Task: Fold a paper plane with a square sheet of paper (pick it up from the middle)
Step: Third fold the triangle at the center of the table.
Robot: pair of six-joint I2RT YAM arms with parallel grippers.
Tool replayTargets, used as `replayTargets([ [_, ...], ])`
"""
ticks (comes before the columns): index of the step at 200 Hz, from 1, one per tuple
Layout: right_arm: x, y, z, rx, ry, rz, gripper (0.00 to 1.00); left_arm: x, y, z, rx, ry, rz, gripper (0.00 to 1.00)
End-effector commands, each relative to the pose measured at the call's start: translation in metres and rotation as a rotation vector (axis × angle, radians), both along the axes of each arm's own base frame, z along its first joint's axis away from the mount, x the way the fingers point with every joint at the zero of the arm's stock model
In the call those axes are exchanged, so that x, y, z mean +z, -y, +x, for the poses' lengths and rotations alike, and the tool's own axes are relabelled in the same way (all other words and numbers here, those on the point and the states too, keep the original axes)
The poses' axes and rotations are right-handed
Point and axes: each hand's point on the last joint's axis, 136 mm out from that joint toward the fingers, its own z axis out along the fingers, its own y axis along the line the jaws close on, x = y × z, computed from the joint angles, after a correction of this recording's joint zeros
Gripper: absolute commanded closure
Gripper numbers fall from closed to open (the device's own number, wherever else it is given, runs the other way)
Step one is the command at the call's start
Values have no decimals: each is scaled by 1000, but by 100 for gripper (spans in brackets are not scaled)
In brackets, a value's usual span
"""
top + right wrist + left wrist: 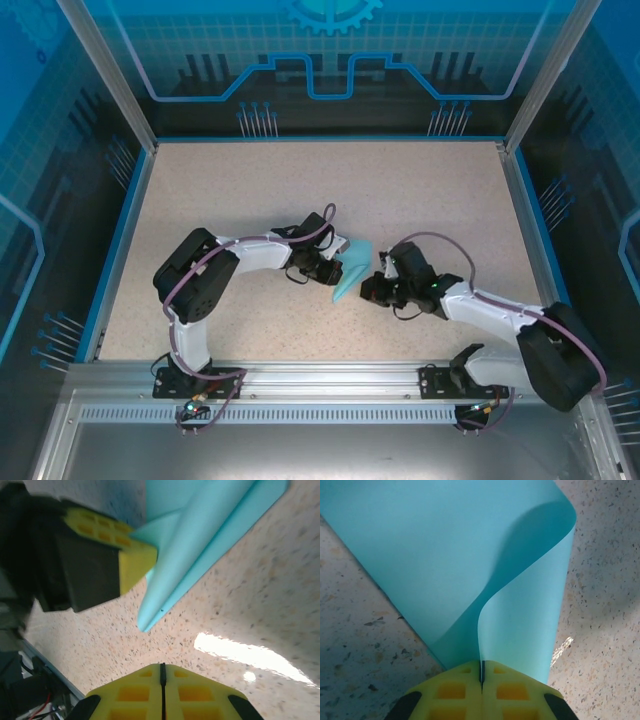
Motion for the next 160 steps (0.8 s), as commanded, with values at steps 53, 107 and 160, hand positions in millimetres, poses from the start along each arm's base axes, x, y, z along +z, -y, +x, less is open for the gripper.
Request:
replayTargets([
  [53,-9,-61,13,23,4,109,97,-17,-10,-2,-11,-53,47,100],
  [107,-12,-69,18,30,5,115,98,-22,-11,-2,-9,-67,50,100],
  [160,-27,-72,21,25,-20,112,99,-21,-12,-1,-6,-67,45,100],
])
